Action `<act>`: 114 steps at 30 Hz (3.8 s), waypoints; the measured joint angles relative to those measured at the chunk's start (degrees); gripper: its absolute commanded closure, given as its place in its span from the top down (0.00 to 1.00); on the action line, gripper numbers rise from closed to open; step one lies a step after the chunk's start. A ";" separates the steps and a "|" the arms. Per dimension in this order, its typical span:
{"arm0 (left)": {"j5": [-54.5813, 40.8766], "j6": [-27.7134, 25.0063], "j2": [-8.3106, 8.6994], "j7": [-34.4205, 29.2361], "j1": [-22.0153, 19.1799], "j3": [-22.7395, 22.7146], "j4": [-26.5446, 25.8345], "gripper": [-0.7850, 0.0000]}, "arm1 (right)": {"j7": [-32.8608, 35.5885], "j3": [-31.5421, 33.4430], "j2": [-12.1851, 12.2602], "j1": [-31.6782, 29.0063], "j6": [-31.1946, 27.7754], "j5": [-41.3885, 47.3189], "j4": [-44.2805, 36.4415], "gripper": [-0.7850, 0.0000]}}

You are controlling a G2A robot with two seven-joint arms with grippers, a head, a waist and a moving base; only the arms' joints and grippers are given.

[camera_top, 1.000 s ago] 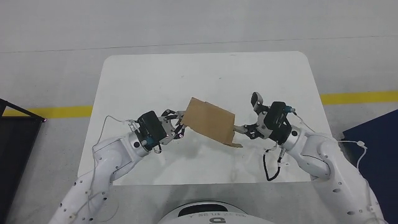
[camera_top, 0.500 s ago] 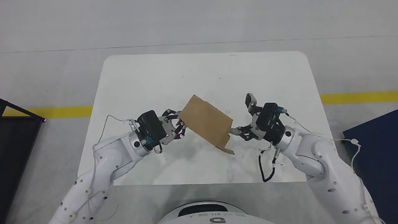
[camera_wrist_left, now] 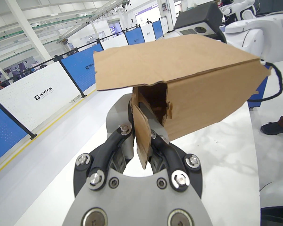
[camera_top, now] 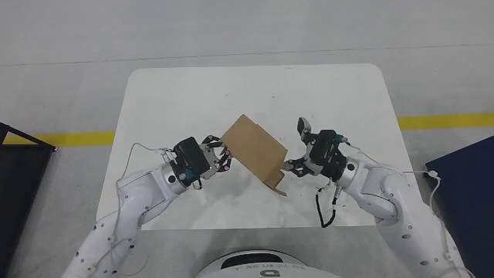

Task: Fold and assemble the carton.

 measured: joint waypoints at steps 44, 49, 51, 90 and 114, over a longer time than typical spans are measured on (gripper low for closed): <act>-1.18 -0.54 -0.35 0.02 -0.76 -0.33 0.89 0.00 | 2.18 -2.45 -0.63 2.77 1.92 0.76 0.28 1.00; -3.47 -0.39 -0.44 0.50 -0.51 -0.73 1.39 0.00 | 1.96 -0.41 -0.38 1.87 0.81 1.66 0.58 1.00; -5.11 -0.13 -0.52 0.52 -0.31 -0.85 1.76 0.00 | 1.61 1.25 -0.19 1.10 0.34 2.43 0.73 1.00; -26.33 3.12 -1.59 -12.61 3.61 1.27 -3.27 0.00 | 2.29 18.39 2.68 -5.47 -22.91 22.05 2.61 1.00; -26.85 1.84 -2.46 -16.06 0.07 4.12 -1.96 0.00 | 19.43 9.93 8.36 3.55 -22.86 34.34 0.84 1.00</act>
